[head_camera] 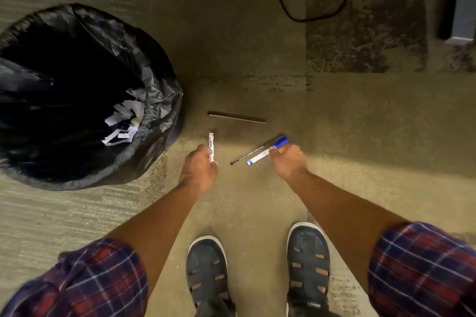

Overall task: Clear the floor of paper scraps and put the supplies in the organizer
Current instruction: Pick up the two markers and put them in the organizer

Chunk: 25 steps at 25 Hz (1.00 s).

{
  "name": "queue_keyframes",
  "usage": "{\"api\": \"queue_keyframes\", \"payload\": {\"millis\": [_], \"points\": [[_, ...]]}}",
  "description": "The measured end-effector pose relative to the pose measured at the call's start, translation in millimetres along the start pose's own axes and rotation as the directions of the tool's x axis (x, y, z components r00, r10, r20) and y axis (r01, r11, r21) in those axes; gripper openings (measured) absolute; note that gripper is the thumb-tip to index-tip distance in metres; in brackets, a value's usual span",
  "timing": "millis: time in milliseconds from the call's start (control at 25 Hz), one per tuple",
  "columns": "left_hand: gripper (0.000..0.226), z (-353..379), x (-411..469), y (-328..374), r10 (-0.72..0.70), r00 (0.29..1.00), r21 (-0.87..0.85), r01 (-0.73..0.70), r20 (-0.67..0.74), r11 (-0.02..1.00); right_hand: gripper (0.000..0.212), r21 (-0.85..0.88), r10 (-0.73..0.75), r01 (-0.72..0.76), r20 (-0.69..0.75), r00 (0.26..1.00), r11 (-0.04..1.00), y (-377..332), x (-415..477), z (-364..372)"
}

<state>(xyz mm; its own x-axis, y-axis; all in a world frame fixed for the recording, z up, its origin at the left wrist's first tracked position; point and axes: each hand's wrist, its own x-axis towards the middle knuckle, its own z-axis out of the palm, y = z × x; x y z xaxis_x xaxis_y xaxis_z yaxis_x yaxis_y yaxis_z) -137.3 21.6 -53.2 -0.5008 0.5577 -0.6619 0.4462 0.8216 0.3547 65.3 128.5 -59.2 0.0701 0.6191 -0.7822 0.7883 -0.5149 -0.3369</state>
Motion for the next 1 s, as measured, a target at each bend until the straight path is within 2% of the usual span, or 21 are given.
{"api": "queue_keyframes", "payload": {"millis": [120,200,280,480,640,720,880,1000], "points": [[0.039,13.6,26.2,-1.4,-0.115,0.991,-0.007,0.115,-0.064,0.993,0.042,0.161,0.146,-0.14,-0.023,0.989,0.977,2.3,27.8,22.8],[0.045,22.2,37.7,-2.8,-0.137,0.988,0.025,0.139,-0.07,0.99,0.041,0.171,0.184,-0.176,-0.034,0.982,0.969,4.5,36.3,34.7],[0.037,26.2,43.6,-4.9,-0.116,0.99,0.06,0.12,-0.074,0.991,0.041,0.14,0.194,-0.182,-0.075,0.978,0.973,3.2,37.2,41.3],[0.012,20.2,29.7,-7.1,-0.083,0.996,0.081,0.086,-0.034,0.993,0.046,0.229,0.237,-0.213,-0.084,0.968,0.95,-2.0,23.6,33.9],[0.015,-1.4,-5.1,0.6,-0.038,0.999,-0.089,0.037,-0.006,0.995,0.024,0.335,0.176,-0.133,-0.101,0.979,0.933,-13.1,-20.5,9.6],[0.014,-21.7,-32.1,15.9,-0.041,0.998,-0.215,0.048,0.037,0.975,0.022,0.349,0.156,-0.112,-0.1,0.983,0.93,-23.7,-52.6,-11.2],[0.01,-72.2,-93.0,58.2,0.025,0.971,-0.489,0.099,0.239,0.866,0.018,0.35,0.117,-0.091,-0.055,0.992,0.932,-52.1,-117.3,-56.5],[0.013,-112.7,-143.0,97.8,0.088,0.959,-0.635,0.108,0.268,0.765,0.015,0.4,0.067,-0.05,-0.028,0.997,0.915,-77.0,-171.5,-91.5]]}}
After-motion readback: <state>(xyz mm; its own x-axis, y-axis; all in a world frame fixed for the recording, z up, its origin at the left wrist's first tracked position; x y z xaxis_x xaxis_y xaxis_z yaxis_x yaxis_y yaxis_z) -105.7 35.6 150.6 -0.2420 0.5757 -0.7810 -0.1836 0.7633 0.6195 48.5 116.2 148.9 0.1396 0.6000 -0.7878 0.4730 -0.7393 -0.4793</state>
